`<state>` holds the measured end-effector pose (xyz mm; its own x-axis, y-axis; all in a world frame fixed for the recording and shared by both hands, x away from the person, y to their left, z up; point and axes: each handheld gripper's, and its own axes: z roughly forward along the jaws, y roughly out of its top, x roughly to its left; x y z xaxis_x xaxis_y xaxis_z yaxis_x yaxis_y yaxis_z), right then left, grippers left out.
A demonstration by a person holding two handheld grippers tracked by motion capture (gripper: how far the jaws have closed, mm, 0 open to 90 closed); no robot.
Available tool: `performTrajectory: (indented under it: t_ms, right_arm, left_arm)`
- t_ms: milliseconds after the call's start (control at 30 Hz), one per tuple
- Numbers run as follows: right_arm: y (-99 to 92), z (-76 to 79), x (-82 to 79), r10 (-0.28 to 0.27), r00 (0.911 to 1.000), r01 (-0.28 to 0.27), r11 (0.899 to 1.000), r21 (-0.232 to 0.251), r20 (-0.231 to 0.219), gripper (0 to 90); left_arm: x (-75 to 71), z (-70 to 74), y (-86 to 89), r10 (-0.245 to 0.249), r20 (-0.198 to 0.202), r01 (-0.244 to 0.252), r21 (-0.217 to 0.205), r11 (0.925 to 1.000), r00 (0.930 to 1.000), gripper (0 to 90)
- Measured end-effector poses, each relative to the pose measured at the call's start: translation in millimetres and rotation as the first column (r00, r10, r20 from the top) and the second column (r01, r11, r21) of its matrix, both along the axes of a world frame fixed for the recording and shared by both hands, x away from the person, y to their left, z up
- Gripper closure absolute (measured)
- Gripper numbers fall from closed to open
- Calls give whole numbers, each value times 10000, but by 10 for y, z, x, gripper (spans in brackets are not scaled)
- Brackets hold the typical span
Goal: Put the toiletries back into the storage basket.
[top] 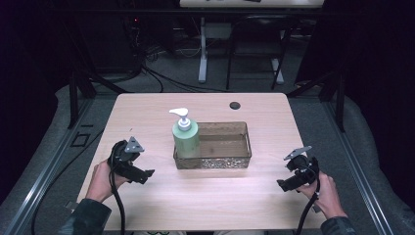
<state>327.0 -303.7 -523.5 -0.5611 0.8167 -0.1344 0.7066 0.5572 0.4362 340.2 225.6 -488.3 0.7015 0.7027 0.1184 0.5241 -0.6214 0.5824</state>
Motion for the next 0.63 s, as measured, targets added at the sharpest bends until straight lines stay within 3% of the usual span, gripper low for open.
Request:
performTrajectory:
  t_ms: [133,233,467,633]
  right_arm:
    - [2,-5,2,1,10000,-1,10000,-6,-22,0]
    - [12,-8,2,-11,10000,11,10000,23,-35,0]
    - [8,-33,15,8,10000,-9,10000,-99,-90,0]
    - [-6,-38,18,53,10000,-54,9999,-144,-41,0]
  left_arm:
    - [6,-173,65,384,-203,-379,234,9990,9991,0]
    - [18,-288,131,724,-544,-724,6,9974,9959,0]
    - [68,-489,152,695,-1518,-629,482,9969,9860,0]
    - [100,-537,154,701,-1782,-611,553,9966,9815,0]
